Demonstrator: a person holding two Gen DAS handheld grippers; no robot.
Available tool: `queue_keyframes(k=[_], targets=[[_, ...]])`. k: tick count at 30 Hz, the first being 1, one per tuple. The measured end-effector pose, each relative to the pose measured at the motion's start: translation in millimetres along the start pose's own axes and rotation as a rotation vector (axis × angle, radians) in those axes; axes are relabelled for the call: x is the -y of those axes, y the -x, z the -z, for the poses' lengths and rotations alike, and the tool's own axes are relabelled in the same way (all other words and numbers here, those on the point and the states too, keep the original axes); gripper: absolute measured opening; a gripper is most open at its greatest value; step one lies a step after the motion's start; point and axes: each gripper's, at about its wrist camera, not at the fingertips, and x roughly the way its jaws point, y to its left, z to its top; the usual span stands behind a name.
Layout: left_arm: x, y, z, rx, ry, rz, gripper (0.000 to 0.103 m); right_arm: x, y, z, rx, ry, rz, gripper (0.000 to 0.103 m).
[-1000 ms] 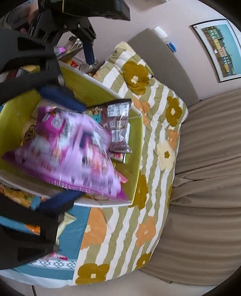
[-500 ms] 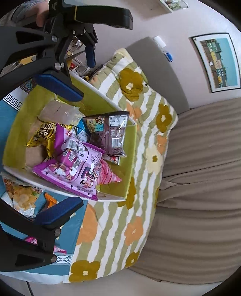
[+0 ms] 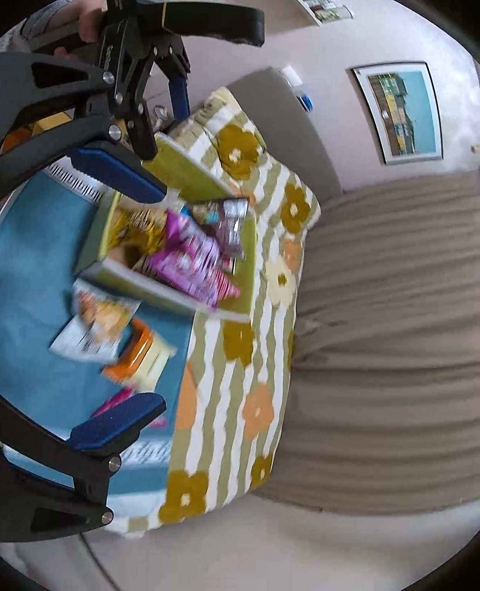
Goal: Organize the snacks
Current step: 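Move both tools back toward the remaining snacks on the runner, then grasp the white Oishi bag with the left tool while the right tool grasps the green cracker pack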
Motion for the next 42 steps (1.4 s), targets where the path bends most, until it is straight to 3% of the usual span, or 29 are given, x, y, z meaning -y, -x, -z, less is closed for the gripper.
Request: queue_keyframes(k=[13,20,24,32,37,42], targets=[[91,-23,49,-0.067,-0.039,0.063,0.103,82,69,68,-0.031,-0.102,0.149,0.102],[101,-74,69,-0.073,0.056,0.045,0.103,117,65,110,-0.107,-0.167,0.185,0.102],[113,-113,77,-0.067,0.026,-0.004,0.103,133,48,140,-0.162,-0.220,0.192,0.102],[167,-166,66,-0.039,-0.248,-0.216,0.103,158,13,181,-0.246,-0.296,0.226,0.102],[192,-209,51,-0.106,-0.360,-0.352,0.103,171,-4,189,-0.282,-0.333,0.240,0.102],[193,-248,45,-0.221,-0.363,-0.392,0.103,177,-15,187,-0.293,-0.341,0.243,0.102]])
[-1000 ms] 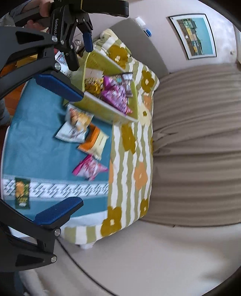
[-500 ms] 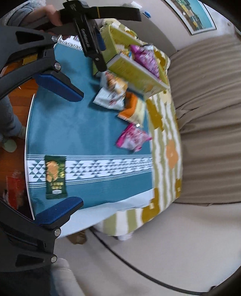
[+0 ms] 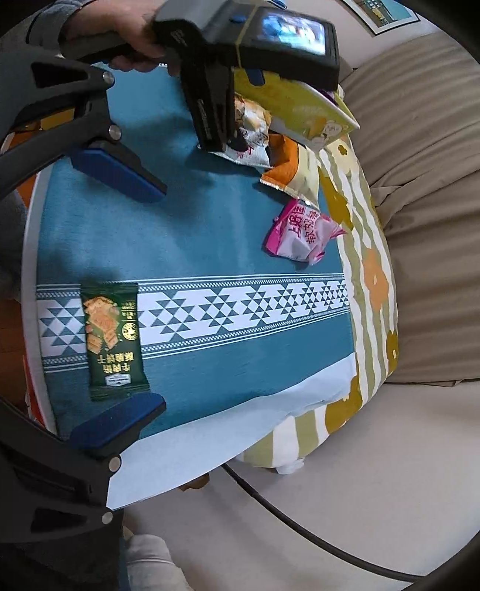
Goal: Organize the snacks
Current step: 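Grasp the white Oishi bag with the left tool while the right tool grasps the green cracker pack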
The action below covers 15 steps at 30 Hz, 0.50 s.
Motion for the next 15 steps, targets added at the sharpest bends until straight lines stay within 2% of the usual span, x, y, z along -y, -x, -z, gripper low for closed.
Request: queue_keyframes(k=[2,6,9,15], targets=[[4,-14,-3,-0.049,-0.003,0.001,0.103,2,-3,-3,0.000,-0.005,-0.003,0.102],[8,-32,-4,-0.097,-0.016,-0.015,0.103,6,-6,-8,0.004,-0.015,-0.008,0.102],[6,-47,-2,-0.152,0.006,0.060,0.103,7,-10,-8,0.001,-0.013,-0.005,0.102],[3,-53,-1,-0.141,0.037,0.143,0.100,7,-17,-1,-0.017,0.007,0.013,0.102]])
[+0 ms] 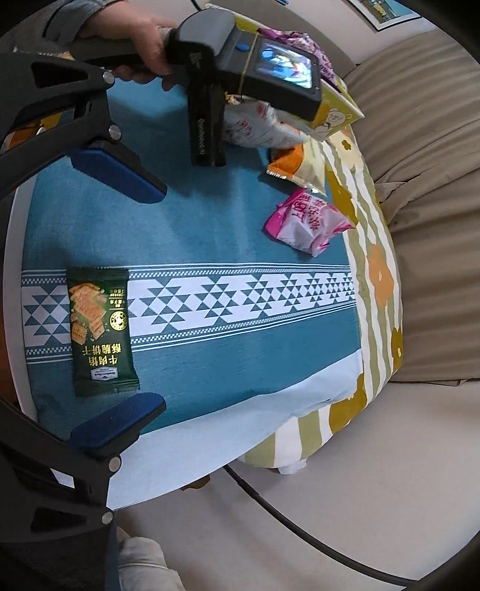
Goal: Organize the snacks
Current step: 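Grasp the white Oishi bag with the left tool while the right tool grasps the green cracker pack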
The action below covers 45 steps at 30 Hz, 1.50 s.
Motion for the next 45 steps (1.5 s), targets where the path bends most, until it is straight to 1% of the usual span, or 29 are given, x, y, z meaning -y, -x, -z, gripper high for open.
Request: queue_keyframes(k=[2,4,5,7,8,13,16,22,26,30,33,34,35,37,38,41,45], targets=[[-2,-1,0,0.005,0.004,0.022,0.095,0,-2,2,-0.005,0.008,0.008,0.102],[-1,-1,-2,0.012,0.006,0.033,0.082,2,-3,4,-0.013,0.015,0.020,0.102],[-2,-2,-3,0.015,0.005,0.038,0.079,2,-5,5,-0.019,0.017,0.023,0.102],[-1,0,-3,0.023,0.001,0.046,0.065,5,-9,8,-0.033,0.017,0.026,0.102],[-1,1,-3,0.028,-0.002,0.051,0.060,5,-10,9,-0.039,0.017,0.026,0.102],[1,6,3,0.062,-0.021,0.057,0.052,7,-22,16,-0.086,0.023,0.049,0.102],[3,15,14,0.096,-0.037,0.082,0.051,12,-28,20,-0.122,0.024,0.064,0.102],[8,29,31,0.120,-0.056,0.092,0.051,25,-46,27,-0.203,0.024,0.079,0.102],[6,32,35,0.124,-0.054,0.103,0.050,24,-49,27,-0.210,0.046,0.076,0.102],[-2,28,30,0.123,-0.050,0.120,0.050,14,-53,31,-0.219,0.072,0.065,0.102],[-4,30,31,0.128,-0.048,0.133,0.050,8,-56,33,-0.216,0.098,0.075,0.099],[-4,29,32,0.128,-0.049,0.136,0.050,7,-56,35,-0.210,0.101,0.071,0.097],[-5,30,33,0.131,-0.050,0.140,0.050,7,-56,36,-0.205,0.103,0.068,0.088],[-4,31,34,0.134,-0.052,0.149,0.050,6,-54,38,-0.194,0.113,0.068,0.086],[-4,31,35,0.135,-0.052,0.151,0.050,5,-53,39,-0.192,0.113,0.062,0.077],[-3,33,37,0.140,-0.050,0.166,0.050,-1,-47,42,-0.166,0.129,0.050,0.068],[-2,37,37,0.152,-0.054,0.177,0.050,-5,-42,46,-0.147,0.137,0.043,0.063]])
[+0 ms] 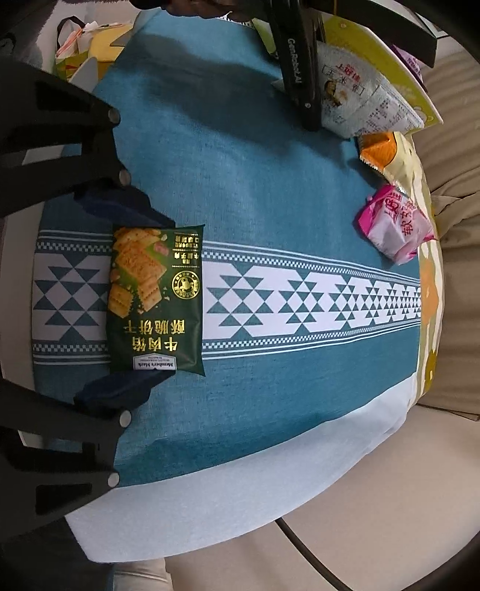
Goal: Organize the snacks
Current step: 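Grasp the white Oishi bag with the left tool while the right tool grasps the green cracker pack, then carry the Oishi bag over the box with the left tool while the right tool carries the cracker pack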
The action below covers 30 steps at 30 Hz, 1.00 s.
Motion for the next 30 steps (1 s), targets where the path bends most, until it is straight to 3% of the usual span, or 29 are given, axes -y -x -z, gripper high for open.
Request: queue_keyframes(k=[9,19,24,30], targets=[[-2,34,-4,0.063,0.009,0.015,0.049,-1,17,-20,0.060,-0.012,-0.025,0.063],[-20,131,-16,0.189,0.066,0.039,0.049,-10,86,-59,0.178,0.038,-0.058,0.062],[-56,177,-15,0.232,0.134,0.018,0.049,-35,116,-90,0.244,0.116,-0.106,0.062],[-129,206,-9,0.245,0.238,-0.047,0.049,-96,143,-131,0.319,0.218,-0.199,0.062]])
